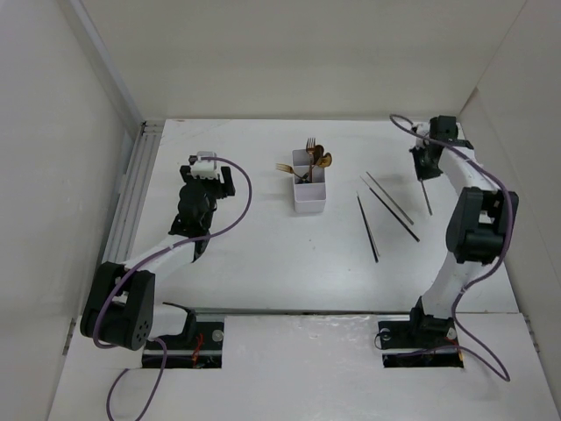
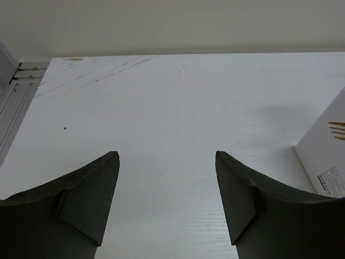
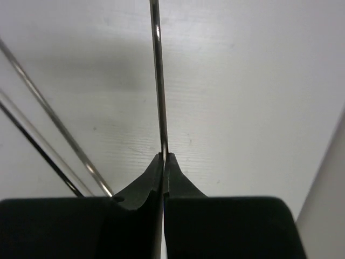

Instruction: Sort the eating utensils into containers

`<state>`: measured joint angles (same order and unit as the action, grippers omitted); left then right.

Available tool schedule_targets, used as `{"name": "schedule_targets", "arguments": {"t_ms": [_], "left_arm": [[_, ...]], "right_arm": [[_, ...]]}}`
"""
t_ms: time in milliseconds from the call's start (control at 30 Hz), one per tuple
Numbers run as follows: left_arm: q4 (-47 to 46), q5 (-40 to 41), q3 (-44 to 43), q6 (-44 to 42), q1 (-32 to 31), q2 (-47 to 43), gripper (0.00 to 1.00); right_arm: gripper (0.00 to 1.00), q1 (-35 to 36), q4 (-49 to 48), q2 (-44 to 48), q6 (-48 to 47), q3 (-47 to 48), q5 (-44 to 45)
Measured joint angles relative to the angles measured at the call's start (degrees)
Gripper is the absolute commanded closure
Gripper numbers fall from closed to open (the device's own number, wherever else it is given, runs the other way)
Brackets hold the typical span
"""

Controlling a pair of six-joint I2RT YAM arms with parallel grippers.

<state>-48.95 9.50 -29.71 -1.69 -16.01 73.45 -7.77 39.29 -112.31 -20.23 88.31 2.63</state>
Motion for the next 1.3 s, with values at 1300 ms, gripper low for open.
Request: {"name": "schedule_targets", "arguments": {"t_ms": [1300], "left_arm": [[8.6, -19.7, -5.0, -1.0, -0.1, -2.8, 0.29]], "right_arm": [[1.00, 42.7, -79.9, 24.7, 26.0, -40.0, -6.1]]}}
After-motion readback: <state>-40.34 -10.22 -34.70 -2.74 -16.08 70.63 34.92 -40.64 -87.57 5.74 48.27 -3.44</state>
